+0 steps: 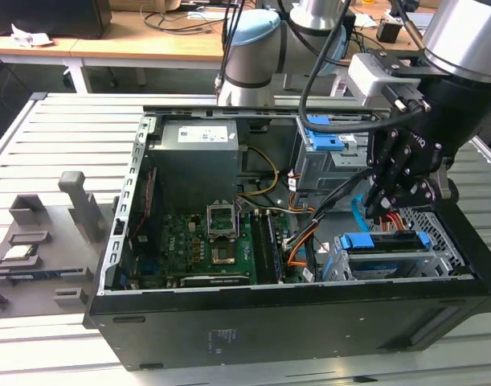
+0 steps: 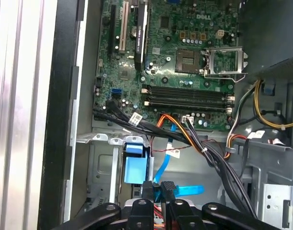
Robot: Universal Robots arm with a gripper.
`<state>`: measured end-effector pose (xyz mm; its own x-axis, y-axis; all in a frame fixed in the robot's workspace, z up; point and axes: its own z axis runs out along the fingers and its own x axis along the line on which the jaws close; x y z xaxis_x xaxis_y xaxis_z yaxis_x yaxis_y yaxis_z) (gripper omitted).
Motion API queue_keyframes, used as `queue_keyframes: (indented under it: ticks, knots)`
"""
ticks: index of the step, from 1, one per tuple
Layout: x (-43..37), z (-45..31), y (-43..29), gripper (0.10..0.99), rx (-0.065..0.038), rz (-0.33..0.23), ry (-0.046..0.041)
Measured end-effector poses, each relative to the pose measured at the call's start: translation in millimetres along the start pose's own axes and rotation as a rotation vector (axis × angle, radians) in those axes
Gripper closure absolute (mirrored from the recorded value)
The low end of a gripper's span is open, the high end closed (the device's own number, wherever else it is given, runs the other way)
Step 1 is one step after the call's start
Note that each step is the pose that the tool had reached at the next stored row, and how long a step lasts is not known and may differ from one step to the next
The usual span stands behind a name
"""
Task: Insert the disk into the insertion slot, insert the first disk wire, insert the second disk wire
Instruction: 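Insert the second disk wire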
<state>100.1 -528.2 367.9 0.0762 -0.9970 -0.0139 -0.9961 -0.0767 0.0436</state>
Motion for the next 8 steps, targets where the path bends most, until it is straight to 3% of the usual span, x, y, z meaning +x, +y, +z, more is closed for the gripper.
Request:
queue_keyframes:
  ticks: [6,8]
  knots:
    - [1.7,2.3,1.0,0.871,0.000,-0.020,0.0011]
    - [1.7,2.3,1.0,0.925,0.000,-0.020,0.0010]
